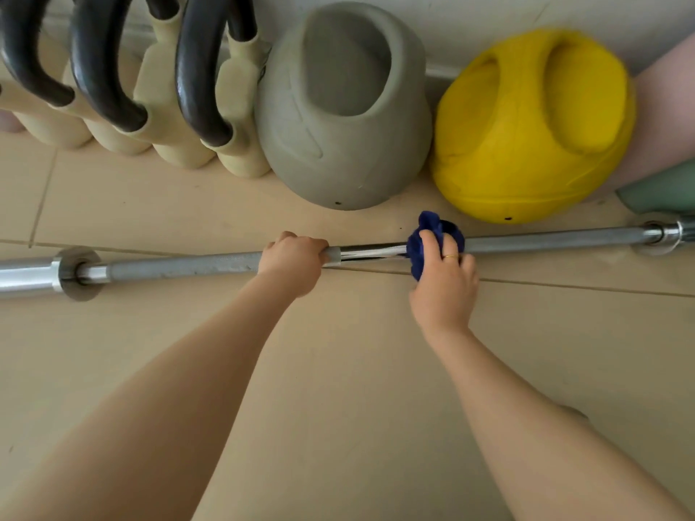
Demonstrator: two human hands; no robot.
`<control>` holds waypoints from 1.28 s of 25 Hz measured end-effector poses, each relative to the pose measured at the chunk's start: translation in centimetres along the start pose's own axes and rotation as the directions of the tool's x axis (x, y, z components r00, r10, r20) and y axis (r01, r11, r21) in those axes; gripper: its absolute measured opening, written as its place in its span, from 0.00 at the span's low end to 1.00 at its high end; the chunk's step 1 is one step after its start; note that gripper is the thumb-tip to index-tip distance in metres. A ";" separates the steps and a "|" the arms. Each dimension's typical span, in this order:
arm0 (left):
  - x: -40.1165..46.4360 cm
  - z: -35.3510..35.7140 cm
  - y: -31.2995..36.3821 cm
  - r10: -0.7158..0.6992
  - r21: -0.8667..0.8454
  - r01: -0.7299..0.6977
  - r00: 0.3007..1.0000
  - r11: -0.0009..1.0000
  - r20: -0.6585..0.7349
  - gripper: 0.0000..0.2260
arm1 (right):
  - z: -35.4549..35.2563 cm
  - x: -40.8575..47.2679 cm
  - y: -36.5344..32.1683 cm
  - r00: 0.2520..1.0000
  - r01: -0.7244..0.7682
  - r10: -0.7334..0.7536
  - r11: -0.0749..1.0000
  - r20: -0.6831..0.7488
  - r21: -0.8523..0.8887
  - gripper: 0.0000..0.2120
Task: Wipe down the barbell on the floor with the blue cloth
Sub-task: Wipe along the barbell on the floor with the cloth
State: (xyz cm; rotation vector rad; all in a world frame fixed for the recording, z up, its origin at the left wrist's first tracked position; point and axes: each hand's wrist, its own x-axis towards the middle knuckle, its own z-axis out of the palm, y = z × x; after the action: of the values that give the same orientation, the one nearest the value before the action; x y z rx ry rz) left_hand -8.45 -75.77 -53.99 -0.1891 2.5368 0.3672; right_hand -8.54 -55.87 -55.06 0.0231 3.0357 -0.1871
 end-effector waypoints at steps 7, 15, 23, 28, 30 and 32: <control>-2.5 0.9 0.8 0.008 0.126 0.010 0.990 0.992 -0.144 0.11 | -0.8 1.1 1.4 0.920 0.375 -0.363 0.925 0.148 -0.058 0.26; -6.2 5.1 2.4 0.163 0.306 -0.063 0.935 0.950 -0.314 0.21 | -0.7 -4.2 -2.4 0.913 0.335 -0.340 0.940 0.226 0.062 0.23; -6.6 6.4 1.5 0.219 0.298 -0.107 0.901 0.949 -0.375 0.22 | -1.5 -4.9 0.2 0.956 0.197 -0.178 0.978 0.234 -0.063 0.26; -8.0 7.2 0.8 0.183 0.164 -0.126 0.896 0.978 -0.404 0.24 | -1.0 -4.7 0.9 0.834 0.484 -0.481 0.873 0.270 0.059 0.28; -8.4 7.3 0.7 0.195 0.180 -0.130 0.887 0.975 -0.418 0.22 | -1.2 -4.2 2.7 0.949 0.246 -0.221 0.965 0.227 -0.091 0.27; -8.4 7.0 0.8 0.210 0.183 -0.143 0.882 0.973 -0.421 0.20 | -1.5 -4.5 2.2 0.978 0.060 -0.028 0.987 0.206 -0.151 0.26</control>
State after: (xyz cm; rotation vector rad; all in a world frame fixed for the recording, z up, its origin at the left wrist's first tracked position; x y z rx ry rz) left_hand 1.98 -72.47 -54.79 0.0245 3.0283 0.2212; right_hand -4.13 -53.53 -53.44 -0.0708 2.8378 0.0446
